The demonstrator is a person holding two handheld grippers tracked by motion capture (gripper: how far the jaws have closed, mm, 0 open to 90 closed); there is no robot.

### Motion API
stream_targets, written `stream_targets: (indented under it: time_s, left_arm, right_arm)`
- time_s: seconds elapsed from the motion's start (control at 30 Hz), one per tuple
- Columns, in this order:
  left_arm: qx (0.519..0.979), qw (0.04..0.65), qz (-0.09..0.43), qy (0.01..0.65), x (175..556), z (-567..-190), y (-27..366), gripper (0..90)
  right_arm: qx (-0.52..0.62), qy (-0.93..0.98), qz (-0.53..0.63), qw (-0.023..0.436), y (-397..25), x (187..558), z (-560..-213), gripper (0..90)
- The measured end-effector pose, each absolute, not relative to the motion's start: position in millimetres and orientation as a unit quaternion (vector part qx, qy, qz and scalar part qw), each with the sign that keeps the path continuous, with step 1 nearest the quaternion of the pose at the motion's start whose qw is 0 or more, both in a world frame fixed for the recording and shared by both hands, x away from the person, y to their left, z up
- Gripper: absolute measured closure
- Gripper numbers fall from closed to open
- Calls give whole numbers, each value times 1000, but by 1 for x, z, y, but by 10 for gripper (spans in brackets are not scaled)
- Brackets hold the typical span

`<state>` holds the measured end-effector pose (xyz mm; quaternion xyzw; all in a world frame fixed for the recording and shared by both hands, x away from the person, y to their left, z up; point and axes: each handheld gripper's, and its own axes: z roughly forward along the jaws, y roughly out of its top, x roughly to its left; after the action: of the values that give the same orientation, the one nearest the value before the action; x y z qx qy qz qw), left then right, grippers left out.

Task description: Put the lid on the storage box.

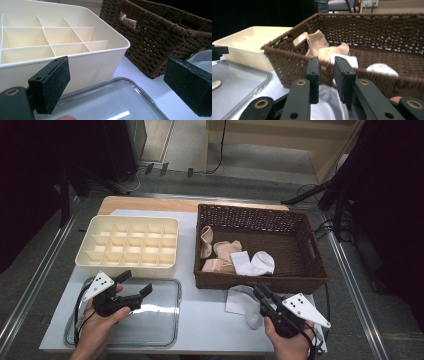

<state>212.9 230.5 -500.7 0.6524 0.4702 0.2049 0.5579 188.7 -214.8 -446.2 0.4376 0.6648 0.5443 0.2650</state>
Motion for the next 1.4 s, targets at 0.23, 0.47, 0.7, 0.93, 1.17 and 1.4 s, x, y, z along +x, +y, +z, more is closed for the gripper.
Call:
stream_targets:
  time_s: [0.23,0.47,0.7,0.93,1.17,1.4]
  left_arm:
    - [650,558,205,472,213,-501,232,78]
    - [650,559,206,471,214,-501,232,79]
    - [650,558,207,472,214,-501,234,79]
    - [648,560,207,473,215,-502,236,79]
    - [646,561,210,474,215,-501,238,79]
    - [642,561,214,478,217,-501,244,78]
  right_arm:
    - [435,670,536,276,-215,208,-431,765]
    - [441,691,505,270,-211,242,-420,768]
    - [467,721,444,255,-211,281,-419,770]
    - [502,745,388,203,-207,313,-422,767]
    - [520,760,352,166,-196,338,-431,755]
    - [553,752,324,152,-202,359,-432,725]
